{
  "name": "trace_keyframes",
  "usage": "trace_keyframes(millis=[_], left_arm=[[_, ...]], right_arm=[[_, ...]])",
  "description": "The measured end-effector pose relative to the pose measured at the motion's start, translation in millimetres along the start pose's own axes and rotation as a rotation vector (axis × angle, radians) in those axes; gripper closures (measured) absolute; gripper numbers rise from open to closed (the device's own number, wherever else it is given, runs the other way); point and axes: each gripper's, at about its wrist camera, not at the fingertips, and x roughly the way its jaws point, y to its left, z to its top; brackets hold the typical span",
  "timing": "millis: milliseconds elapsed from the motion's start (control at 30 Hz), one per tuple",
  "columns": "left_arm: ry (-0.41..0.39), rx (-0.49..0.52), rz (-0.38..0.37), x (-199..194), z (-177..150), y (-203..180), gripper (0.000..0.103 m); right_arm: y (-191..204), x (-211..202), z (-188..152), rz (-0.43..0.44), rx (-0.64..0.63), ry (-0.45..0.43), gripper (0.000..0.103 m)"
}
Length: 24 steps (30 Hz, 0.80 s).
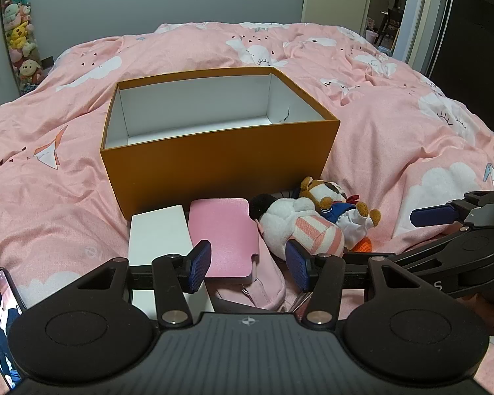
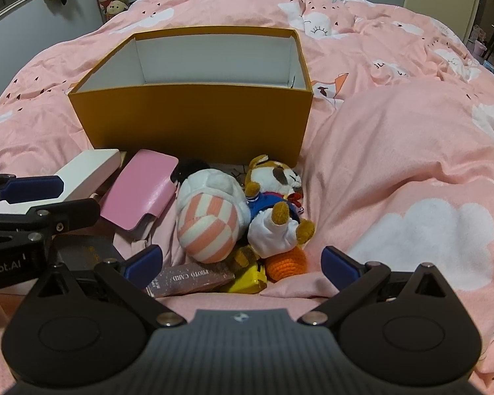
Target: Organize objects
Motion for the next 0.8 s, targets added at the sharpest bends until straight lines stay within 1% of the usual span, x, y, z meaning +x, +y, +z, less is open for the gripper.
trace_keyframes(millis=[367,533,600,667,733,800], left_arm=[[-0.001,0.001,-0.002,-0.3,0.1,0.1,0.042],[-0.012,-0.020,-0.028,-7.0,1.7,9.6,0.047],[-0.006,-0.043,-0.043,-10.8,4.4,18.3,0.051],[-0.004,-0.076,-0.050,-15.0,9.0,30.0,0.054],[-0.002,-0.106,-0.046,-17.9,12.5,41.7,0.056],[0.004,-0.135,-0.028,-18.8,15.8,54.5,0.055]], right_arm=[[0.0,0.8,-0.8,0.005,-0.002,0.003,0.001],[3.6,-2.3,2.9,0.024,-0.031,-0.007,0.001],[5.4,-3.7,7.3,0.039,-0.048,-0.012,0.005],[7.1,-3.8,12.9,0.045,-0.067,-0.012,0.014],[9.3,-4.2,18.8,0.043,-0.091,-0.022,0.018],[12.4,-4.2,26.0,0.043,-0.113,-0.036,0.026]])
